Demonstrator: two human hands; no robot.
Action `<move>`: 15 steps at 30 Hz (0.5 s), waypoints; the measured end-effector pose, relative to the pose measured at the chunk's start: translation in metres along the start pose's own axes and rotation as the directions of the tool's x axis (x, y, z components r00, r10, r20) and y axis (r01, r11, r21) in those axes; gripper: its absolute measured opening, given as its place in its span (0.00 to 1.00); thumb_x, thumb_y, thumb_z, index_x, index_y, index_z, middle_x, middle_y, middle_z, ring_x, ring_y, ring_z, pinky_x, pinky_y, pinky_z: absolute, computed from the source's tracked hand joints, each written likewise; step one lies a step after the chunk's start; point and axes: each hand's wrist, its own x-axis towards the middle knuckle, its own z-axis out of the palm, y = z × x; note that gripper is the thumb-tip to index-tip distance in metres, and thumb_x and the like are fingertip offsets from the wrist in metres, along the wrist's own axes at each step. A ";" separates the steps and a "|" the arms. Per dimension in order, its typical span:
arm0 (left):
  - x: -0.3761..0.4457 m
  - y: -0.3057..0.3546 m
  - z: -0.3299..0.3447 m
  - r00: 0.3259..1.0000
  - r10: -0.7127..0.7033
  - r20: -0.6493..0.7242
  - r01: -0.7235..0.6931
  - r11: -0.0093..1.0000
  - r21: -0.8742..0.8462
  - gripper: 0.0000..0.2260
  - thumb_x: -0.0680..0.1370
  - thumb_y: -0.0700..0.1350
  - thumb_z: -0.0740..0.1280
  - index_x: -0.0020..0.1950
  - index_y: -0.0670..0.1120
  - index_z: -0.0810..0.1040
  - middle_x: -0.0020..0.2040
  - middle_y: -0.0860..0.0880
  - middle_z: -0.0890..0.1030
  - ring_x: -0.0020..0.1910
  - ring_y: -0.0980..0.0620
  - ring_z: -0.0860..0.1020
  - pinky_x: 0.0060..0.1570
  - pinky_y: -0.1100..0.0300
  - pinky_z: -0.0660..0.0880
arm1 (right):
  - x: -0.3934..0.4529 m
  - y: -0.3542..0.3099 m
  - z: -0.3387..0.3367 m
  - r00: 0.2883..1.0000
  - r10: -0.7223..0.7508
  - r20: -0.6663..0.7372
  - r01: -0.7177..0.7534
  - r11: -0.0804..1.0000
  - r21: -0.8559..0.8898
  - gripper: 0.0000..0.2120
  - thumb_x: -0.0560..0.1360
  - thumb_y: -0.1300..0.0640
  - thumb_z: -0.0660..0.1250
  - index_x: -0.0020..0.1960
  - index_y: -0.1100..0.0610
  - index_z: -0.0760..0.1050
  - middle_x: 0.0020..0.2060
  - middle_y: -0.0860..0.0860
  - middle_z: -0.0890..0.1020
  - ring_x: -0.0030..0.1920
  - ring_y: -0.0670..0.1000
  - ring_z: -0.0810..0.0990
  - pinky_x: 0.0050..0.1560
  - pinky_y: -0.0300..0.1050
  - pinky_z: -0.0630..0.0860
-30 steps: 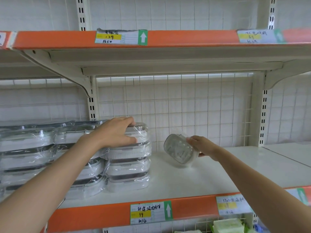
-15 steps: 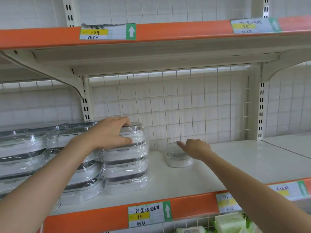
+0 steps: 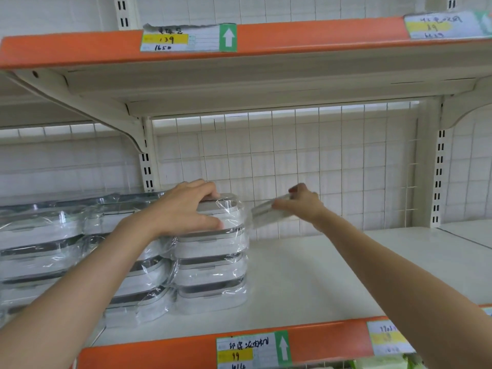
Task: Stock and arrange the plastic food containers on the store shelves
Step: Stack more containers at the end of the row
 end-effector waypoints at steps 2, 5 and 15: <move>-0.001 -0.002 0.002 1.000 0.007 -0.015 -0.007 1.000 -0.008 0.19 0.70 0.59 0.71 0.56 0.56 0.70 0.56 0.60 0.71 0.58 0.54 0.68 0.56 0.58 0.66 | 0.006 -0.013 -0.002 0.997 -0.039 -0.062 0.041 0.998 0.040 0.32 0.68 0.45 0.70 0.67 0.54 0.64 0.55 0.54 0.69 0.58 0.56 0.67 0.64 0.54 0.67; -0.001 -0.003 0.005 0.999 0.023 -0.040 -0.024 1.000 -0.013 0.18 0.70 0.58 0.71 0.55 0.56 0.69 0.56 0.58 0.71 0.58 0.54 0.68 0.53 0.59 0.65 | 0.018 -0.034 -0.002 0.968 -0.084 -0.235 0.085 0.996 -0.007 0.30 0.68 0.45 0.70 0.66 0.52 0.65 0.43 0.47 0.63 0.52 0.51 0.61 0.63 0.51 0.64; 0.000 -0.005 0.008 0.995 0.056 -0.084 -0.056 0.998 0.009 0.19 0.71 0.58 0.70 0.57 0.55 0.69 0.56 0.59 0.69 0.60 0.54 0.67 0.61 0.58 0.64 | 0.037 -0.068 0.030 0.946 -0.317 0.071 0.256 0.861 0.439 0.27 0.71 0.54 0.72 0.65 0.57 0.66 0.55 0.51 0.72 0.47 0.44 0.75 0.49 0.37 0.68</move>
